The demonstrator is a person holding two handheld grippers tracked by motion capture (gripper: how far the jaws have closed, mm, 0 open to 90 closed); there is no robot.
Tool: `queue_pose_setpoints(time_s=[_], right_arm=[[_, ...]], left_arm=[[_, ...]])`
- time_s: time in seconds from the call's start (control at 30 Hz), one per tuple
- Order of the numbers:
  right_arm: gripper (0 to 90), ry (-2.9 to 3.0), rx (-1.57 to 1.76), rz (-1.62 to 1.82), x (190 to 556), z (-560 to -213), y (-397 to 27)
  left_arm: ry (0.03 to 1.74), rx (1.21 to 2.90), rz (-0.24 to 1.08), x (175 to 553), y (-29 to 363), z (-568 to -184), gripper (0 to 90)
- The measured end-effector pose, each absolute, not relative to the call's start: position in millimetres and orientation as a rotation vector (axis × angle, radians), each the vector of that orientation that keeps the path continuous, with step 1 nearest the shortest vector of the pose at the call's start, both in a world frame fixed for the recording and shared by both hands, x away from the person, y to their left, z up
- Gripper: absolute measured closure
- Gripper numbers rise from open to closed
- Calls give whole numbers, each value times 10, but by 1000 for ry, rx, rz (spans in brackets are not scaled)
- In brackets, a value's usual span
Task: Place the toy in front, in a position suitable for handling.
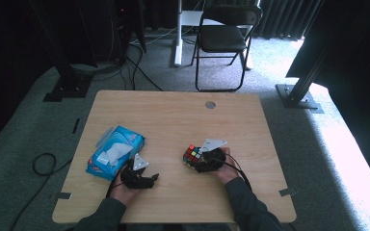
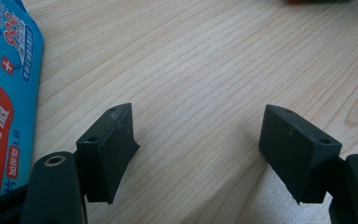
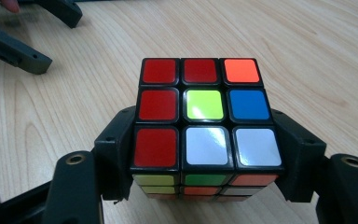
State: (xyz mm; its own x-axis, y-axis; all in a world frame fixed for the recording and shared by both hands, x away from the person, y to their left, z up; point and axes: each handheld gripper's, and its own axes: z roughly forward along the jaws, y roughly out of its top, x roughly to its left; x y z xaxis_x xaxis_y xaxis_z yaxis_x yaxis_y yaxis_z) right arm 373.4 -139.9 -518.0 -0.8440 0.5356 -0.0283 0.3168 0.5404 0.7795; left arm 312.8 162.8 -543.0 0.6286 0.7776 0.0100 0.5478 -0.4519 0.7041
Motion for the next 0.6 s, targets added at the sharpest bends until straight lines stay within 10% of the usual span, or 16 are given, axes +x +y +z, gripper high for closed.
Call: queue_pose_setpoints(time_s=[0.6], right_arm=[[333,2559,742,1221,3739,-5276,-1375]], left_arm=[[1044,2142,459,3106,1614,-5455,244]])
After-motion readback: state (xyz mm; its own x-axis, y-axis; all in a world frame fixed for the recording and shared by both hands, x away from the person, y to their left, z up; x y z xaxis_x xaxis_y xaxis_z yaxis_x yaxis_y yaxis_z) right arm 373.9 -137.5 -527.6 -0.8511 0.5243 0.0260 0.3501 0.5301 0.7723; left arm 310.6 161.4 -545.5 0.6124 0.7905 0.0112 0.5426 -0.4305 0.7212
